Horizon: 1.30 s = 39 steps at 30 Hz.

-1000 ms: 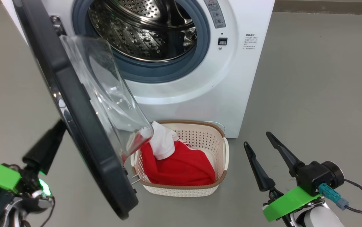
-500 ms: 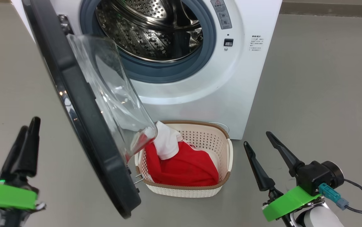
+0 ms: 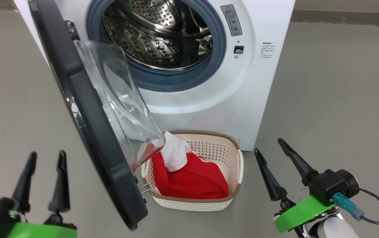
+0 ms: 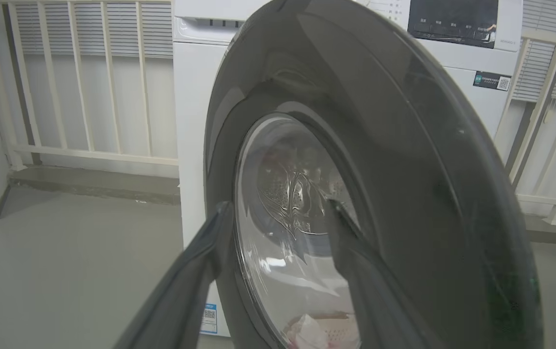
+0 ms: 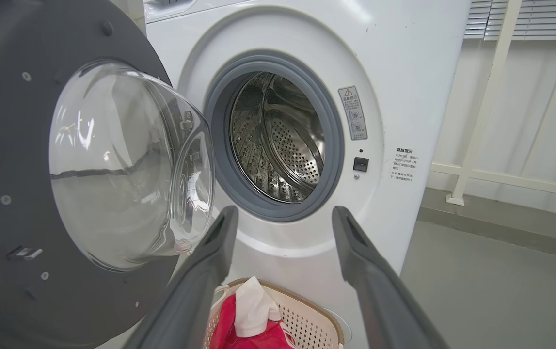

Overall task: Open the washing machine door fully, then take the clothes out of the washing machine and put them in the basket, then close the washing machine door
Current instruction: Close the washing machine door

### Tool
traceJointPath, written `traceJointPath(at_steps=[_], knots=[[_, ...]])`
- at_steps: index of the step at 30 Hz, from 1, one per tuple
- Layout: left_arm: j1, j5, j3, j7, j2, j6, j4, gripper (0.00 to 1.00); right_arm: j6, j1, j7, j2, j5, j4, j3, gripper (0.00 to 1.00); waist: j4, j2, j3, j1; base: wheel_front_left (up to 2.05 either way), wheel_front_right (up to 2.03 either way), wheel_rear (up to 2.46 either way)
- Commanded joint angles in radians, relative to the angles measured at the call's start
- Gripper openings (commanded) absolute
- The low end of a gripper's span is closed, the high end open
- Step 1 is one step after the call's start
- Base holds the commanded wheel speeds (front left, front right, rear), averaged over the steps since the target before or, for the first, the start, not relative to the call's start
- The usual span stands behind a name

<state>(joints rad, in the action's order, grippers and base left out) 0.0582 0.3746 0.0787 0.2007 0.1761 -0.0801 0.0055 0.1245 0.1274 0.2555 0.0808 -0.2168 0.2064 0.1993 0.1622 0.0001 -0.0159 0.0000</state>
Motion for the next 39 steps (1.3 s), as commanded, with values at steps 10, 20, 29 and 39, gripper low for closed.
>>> traceJointPath(at_steps=[10,20,29,39], knots=[[-0.029,-0.087,0.017,0.057,0.011,0.017,0.079,1.00,0.006,-0.002,0.006,-0.008,0.010,-0.028,0.012,1.00,0.001,-0.0001,0.016,0.0000,0.00,0.00,0.00],[-0.053,-0.146,0.050,0.061,-0.046,0.023,0.082,1.00,0.006,-0.008,0.006,-0.009,0.010,-0.028,0.015,1.00,0.008,-0.0001,0.019,0.0000,0.00,0.00,0.00],[-0.074,-0.172,0.083,0.061,-0.088,0.010,0.076,1.00,0.006,-0.011,0.006,-0.014,0.011,-0.029,0.013,1.00,0.011,-0.0001,0.020,0.0000,0.00,0.00,0.00],[-0.077,-0.186,0.104,0.061,-0.111,-0.009,0.067,1.00,0.006,-0.010,0.006,-0.019,0.009,-0.030,0.010,1.00,0.010,-0.0001,0.016,0.0000,0.00,0.00,0.00]])
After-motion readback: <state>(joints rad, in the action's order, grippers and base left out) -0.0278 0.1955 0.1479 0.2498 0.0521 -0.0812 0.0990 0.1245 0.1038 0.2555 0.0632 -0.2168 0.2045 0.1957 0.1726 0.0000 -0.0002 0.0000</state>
